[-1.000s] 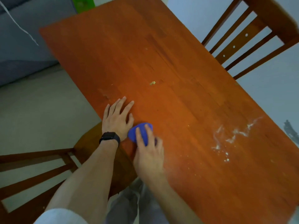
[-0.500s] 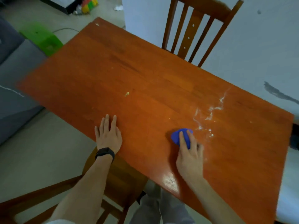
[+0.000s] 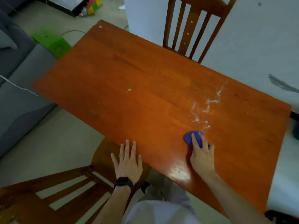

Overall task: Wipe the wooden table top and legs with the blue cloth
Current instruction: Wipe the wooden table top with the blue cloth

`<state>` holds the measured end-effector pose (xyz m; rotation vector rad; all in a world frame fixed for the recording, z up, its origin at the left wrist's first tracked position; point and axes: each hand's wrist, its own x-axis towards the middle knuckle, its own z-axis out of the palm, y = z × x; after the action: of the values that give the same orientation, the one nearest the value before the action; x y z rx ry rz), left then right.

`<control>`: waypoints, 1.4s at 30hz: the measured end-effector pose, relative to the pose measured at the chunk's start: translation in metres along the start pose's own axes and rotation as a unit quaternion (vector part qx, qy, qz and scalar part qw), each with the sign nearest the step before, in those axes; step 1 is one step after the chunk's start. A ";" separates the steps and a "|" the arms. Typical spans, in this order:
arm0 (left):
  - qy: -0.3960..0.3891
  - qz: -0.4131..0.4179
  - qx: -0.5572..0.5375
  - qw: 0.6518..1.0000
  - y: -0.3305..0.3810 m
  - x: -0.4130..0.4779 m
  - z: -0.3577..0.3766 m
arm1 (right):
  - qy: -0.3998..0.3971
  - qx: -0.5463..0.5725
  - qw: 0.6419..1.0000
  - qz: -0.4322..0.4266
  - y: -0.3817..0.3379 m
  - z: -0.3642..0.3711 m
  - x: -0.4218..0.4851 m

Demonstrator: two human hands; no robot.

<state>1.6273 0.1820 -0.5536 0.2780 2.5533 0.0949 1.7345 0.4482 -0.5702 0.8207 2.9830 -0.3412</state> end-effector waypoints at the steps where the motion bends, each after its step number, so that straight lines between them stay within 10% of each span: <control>1: -0.007 0.000 -0.002 1.000 -0.001 -0.003 0.000 | 0.000 0.018 1.000 0.004 -0.006 -0.001 0.009; 10: -0.028 0.000 0.001 1.000 -0.009 0.003 0.000 | -0.081 0.030 0.949 -0.302 -0.175 0.049 0.045; 19: -0.021 0.024 -0.019 0.999 -0.013 0.002 -0.007 | 0.014 0.026 0.997 0.076 -0.018 -0.002 0.092; 22: -0.027 0.026 -0.012 0.999 -0.012 0.002 -0.008 | 0.070 0.034 0.997 -0.011 -0.040 -0.002 0.047; 27: -0.037 0.026 0.011 0.999 -0.011 0.004 -0.013 | -0.092 -0.038 0.962 -0.255 -0.087 0.040 -0.066; 38: -0.048 0.028 0.004 0.998 -0.008 0.002 -0.010 | -0.003 -0.052 0.997 0.064 0.053 -0.016 -0.044; 42: -0.048 0.013 0.024 0.998 -0.001 -0.001 -0.011 | -0.035 -0.035 0.982 -0.184 -0.014 0.000 -0.073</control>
<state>1.6218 0.1811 -0.5442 0.3274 2.4593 0.0284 1.7898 0.3995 -0.5612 0.2410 3.0478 -0.2630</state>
